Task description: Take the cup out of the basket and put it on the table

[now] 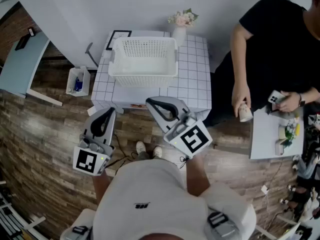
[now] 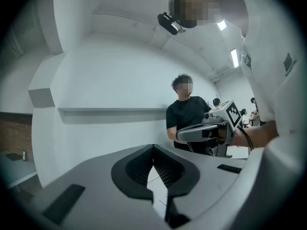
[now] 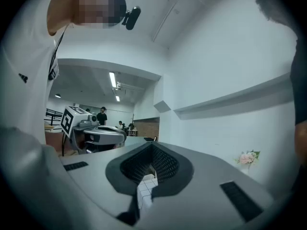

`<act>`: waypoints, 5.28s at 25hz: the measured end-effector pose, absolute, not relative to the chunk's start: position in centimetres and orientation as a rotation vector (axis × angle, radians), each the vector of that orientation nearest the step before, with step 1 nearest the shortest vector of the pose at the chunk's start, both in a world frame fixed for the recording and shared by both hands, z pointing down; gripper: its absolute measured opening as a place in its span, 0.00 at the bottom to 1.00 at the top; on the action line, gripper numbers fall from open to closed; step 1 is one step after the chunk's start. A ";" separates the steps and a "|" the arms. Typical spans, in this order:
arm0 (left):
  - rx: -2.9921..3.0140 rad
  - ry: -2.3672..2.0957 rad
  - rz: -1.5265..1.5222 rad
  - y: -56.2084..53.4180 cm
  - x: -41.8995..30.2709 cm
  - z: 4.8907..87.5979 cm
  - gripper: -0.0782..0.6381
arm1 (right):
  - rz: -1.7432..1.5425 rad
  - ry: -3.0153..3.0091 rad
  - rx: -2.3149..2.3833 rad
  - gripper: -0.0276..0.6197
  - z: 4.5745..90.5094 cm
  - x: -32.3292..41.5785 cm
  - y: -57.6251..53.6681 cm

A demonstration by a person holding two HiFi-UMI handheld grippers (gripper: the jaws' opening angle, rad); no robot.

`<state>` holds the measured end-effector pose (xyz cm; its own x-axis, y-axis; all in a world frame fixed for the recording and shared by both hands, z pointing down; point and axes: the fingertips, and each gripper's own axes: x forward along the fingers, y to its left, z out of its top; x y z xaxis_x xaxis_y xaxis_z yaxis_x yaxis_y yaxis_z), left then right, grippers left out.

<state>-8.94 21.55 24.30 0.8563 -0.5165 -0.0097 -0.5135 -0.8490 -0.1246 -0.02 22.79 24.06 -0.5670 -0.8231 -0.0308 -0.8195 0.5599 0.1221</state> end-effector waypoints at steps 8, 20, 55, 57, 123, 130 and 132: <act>-2.923 0.805 -0.037 24.2 -7.8 24.8 0.12 | -0.176 -2.708 1.428 0.06 24.8 0.7 24.9; -2.896 0.870 -0.088 24.6 -8.1 25.5 0.12 | -0.136 -2.801 1.334 0.06 25.0 -0.9 25.4; -3.041 0.695 -0.090 4.8 -11.6 29.1 0.12 | -0.054 -2.515 1.400 0.06 28.7 -3.4 6.3; -3.044 0.705 -0.096 4.2 -11.4 29.4 0.12 | -0.049 -2.514 1.395 0.06 28.9 -3.0 5.5; -3.030 1.157 -0.325 -11.5 -8.0 36.4 0.12 | 0.005 -2.131 0.556 0.14 50.2 -0.7 -14.1; -3.018 1.128 -0.396 -12.0 -6.7 37.4 0.12 | -0.029 -2.048 0.460 0.18 53.2 -0.4 -14.7; -3.011 1.116 -0.424 -12.2 -6.4 37.9 0.12 | -0.034 -2.031 0.433 0.20 54.1 -0.5 -14.7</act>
